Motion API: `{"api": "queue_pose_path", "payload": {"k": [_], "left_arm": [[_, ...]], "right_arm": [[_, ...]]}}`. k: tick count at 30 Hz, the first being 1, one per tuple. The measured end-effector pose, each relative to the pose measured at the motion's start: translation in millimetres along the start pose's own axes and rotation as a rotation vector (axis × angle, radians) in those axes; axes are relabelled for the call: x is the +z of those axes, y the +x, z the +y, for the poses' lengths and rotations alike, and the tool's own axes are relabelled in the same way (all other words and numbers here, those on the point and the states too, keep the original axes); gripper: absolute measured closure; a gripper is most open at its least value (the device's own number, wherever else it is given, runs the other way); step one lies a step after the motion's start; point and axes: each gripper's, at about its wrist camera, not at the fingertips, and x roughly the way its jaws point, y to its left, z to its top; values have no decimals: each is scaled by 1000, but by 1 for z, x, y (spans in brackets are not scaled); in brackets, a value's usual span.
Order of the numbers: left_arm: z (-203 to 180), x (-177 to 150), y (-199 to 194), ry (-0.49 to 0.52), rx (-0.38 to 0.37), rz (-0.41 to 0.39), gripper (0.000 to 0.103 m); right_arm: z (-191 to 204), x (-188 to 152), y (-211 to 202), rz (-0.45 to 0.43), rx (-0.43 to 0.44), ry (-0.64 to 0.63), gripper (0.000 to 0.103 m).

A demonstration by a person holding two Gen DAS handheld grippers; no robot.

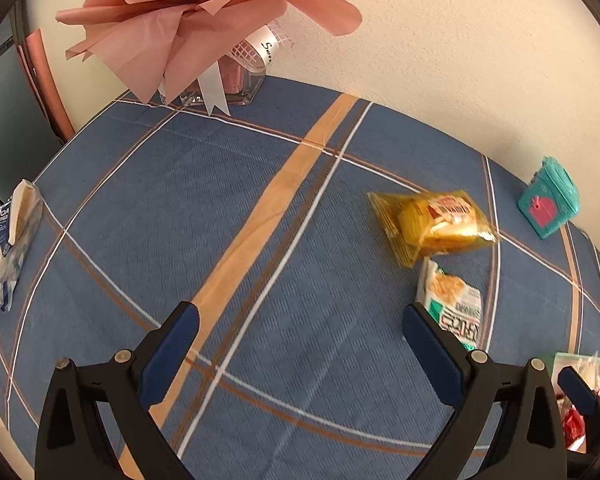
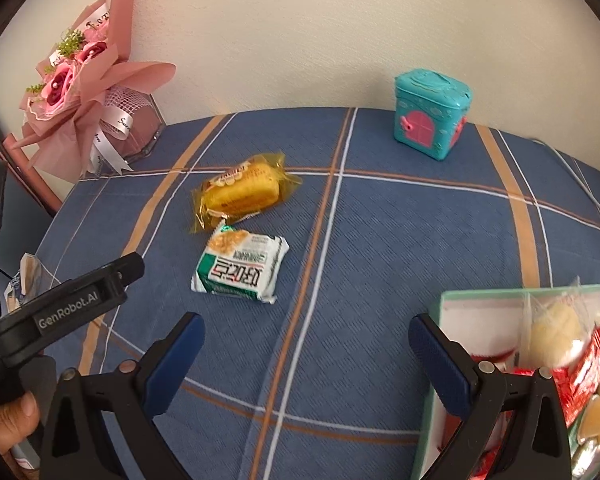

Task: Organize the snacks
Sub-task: 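Move both open tools back toward the yellow bread and cracker packs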

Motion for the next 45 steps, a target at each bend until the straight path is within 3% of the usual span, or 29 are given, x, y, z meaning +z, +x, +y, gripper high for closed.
{"api": "queue_pose_path", "payload": {"k": [16, 23, 29, 32, 40, 45], "left_arm": [[27, 15, 30, -42, 63, -35, 2], [25, 20, 34, -47, 39, -53, 2], [13, 26, 31, -31, 1, -48, 2], [1, 30, 30, 10, -24, -29, 2], [-48, 48, 24, 181, -97, -20, 2], [-85, 59, 27, 304, -108, -4, 2]], "right_arm": [[40, 14, 68, 15, 16, -66, 0], [44, 17, 85, 2, 6, -73, 1], [23, 25, 79, -30, -33, -46, 6], [7, 27, 82, -16, -26, -7, 7], [-19, 35, 81, -24, -7, 46, 31], [-27, 36, 80, -20, 11, 58, 38]]}}
